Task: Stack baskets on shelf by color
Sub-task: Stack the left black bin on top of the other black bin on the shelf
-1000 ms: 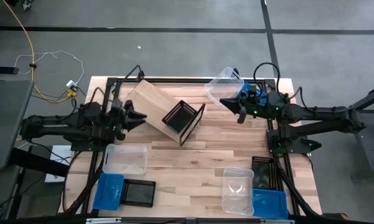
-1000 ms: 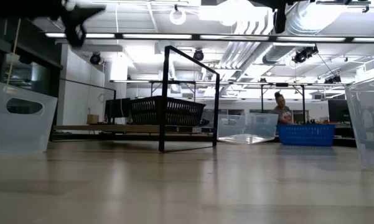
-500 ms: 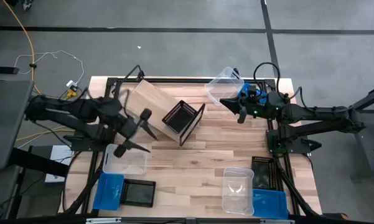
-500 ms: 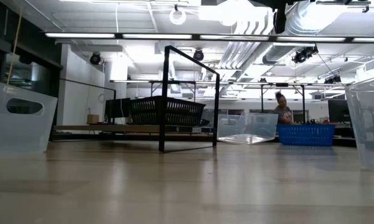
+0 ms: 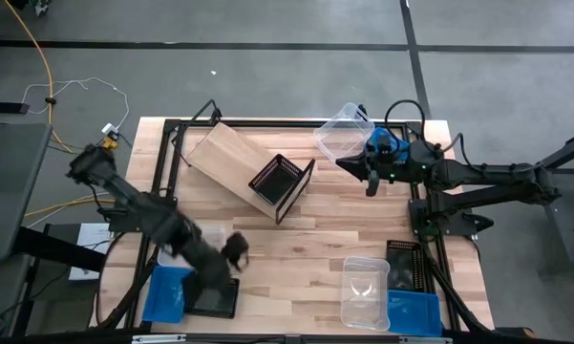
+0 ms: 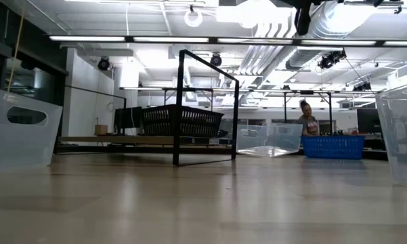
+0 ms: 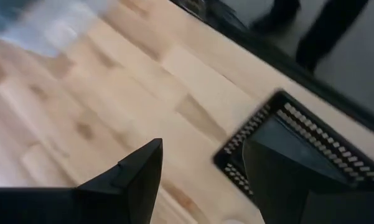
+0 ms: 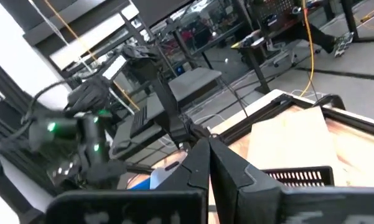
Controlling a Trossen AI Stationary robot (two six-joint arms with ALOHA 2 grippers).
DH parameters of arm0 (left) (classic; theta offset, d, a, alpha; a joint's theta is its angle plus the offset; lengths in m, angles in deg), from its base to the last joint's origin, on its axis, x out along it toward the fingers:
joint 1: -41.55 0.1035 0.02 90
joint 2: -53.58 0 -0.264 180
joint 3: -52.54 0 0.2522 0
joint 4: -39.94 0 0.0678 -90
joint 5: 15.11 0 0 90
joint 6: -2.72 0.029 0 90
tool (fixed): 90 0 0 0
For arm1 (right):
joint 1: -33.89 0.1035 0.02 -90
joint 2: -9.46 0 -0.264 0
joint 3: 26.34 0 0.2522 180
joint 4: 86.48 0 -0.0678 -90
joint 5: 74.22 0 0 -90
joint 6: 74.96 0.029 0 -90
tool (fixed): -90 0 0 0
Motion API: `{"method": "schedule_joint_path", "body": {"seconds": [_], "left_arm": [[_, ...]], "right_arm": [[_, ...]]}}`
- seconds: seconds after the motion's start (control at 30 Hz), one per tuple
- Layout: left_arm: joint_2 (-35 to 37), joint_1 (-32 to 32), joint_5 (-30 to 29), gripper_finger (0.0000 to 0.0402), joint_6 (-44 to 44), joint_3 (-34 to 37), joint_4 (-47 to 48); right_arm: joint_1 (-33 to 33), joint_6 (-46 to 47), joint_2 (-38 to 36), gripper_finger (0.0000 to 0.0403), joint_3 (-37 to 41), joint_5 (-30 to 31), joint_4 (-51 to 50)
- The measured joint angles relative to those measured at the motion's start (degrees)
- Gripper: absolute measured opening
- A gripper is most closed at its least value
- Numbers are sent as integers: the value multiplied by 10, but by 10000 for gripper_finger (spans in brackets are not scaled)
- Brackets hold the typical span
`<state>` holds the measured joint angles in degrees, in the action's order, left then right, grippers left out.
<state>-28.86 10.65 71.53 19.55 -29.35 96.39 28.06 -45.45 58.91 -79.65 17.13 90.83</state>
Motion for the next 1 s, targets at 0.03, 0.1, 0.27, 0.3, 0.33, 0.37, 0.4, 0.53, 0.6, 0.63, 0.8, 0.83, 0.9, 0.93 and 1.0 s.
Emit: {"method": "schedule_joint_path", "body": {"seconds": [0.03,0.1,0.27,0.3,0.33,0.37,0.4,0.53,0.6,0.63,0.8,0.83,0.9,0.93,1.0], "left_arm": [[-18,-15,-9,211,6,-2,0],[-53,-40,-22,211,34,-3,0],[-128,-77,-44,211,137,-3,0],[-140,-77,-46,211,149,-3,0],[-151,-76,-47,211,158,-3,0],[-161,-73,-47,211,165,-3,0],[-171,-69,-49,211,171,-3,-1],[-198,-47,-69,211,184,-3,-13],[-199,-38,-67,211,184,-3,-25],[-199,-35,-58,211,185,-3,-29],[-199,-29,-24,211,222,1,-33],[-199,-29,-21,211,232,6,-37],[-199,-29,-16,211,246,18,-41],[-199,-29,-15,211,250,24,-44],[-199,-29,-17,211,259,35,-52]], "right_arm": [[0,-2,0,0,0,-6,-3],[0,-11,0,0,0,-12,-9],[0,-13,0,0,0,-12,-19],[0,-13,0,0,0,-12,-20],[0,-13,0,0,0,-12,-20],[0,-12,0,0,0,-12,-20],[0,-11,0,0,0,-12,-20],[0,-11,0,0,0,-2,-21],[0,-11,0,0,0,1,-21],[0,-11,0,0,0,3,-21],[0,-11,0,0,0,21,-23],[0,-10,0,0,0,21,-23],[0,-11,0,0,0,22,-23],[0,-10,0,0,0,22,-23],[0,-10,0,0,0,22,-23]]}}
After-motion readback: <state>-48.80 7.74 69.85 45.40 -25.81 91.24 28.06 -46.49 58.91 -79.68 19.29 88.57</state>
